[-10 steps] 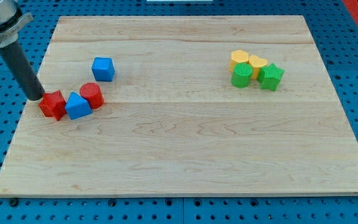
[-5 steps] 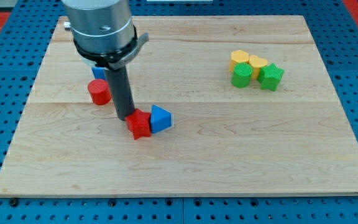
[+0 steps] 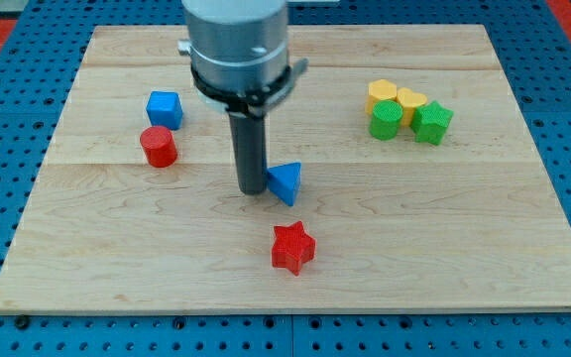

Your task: Move the blue triangle and the red star to the bottom center of the board

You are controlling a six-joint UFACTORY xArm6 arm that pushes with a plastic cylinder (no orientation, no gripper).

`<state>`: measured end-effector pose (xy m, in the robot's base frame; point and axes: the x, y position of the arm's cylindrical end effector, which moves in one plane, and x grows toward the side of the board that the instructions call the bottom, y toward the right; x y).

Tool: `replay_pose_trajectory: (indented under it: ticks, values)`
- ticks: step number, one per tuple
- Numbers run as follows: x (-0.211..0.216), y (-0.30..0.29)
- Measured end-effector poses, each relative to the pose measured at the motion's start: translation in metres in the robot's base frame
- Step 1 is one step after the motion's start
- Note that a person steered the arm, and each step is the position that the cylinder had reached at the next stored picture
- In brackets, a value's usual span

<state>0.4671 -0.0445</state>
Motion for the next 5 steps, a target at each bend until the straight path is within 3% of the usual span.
replay_pose_trajectory:
  ticks: [1, 3, 5]
  values:
    - [-0.032, 0.006]
    - [0.003, 0.074]
    - [0.008, 0.048]
